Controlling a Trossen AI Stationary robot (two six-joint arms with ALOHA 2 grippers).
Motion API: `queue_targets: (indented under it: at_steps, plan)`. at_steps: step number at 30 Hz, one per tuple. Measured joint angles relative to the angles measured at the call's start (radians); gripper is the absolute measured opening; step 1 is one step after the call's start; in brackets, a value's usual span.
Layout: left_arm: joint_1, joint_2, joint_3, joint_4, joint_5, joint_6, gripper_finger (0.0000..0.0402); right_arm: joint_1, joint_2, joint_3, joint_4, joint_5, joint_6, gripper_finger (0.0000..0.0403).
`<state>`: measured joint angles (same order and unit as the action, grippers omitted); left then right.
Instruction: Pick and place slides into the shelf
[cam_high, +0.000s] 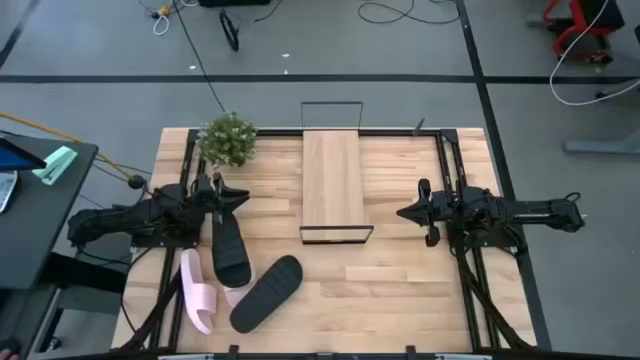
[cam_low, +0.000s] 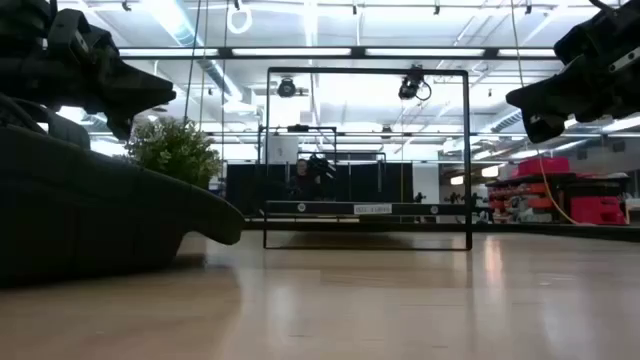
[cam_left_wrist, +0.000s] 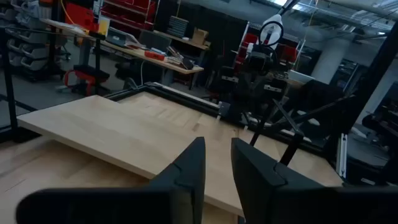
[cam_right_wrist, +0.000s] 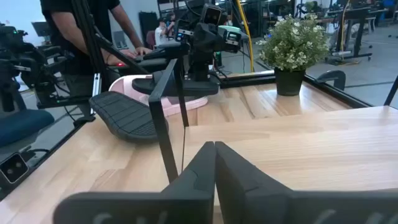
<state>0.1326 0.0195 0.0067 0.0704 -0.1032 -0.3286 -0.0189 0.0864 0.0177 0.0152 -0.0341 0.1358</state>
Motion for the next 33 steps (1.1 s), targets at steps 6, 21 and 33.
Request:
queue_targets:
  at_steps: [6, 21, 33]
  plan:
    - [0.0, 0.0, 0.0, 0.0, 0.0, 0.0, 0.0087, 0.0, 0.0, 0.0, 0.0, 0.0, 0.0, 0.0014]
    - [0.0, 0.0, 0.0, 0.0, 0.0, 0.0, 0.0083, 0.0, 0.0, 0.0, 0.0, 0.0, 0.0, 0.0014]
    - [0.0, 0.0, 0.0, 0.0, 0.0, 0.0, 0.0083, 0.0, 0.0, 0.0, 0.0, 0.0, 0.0, 0.0014]
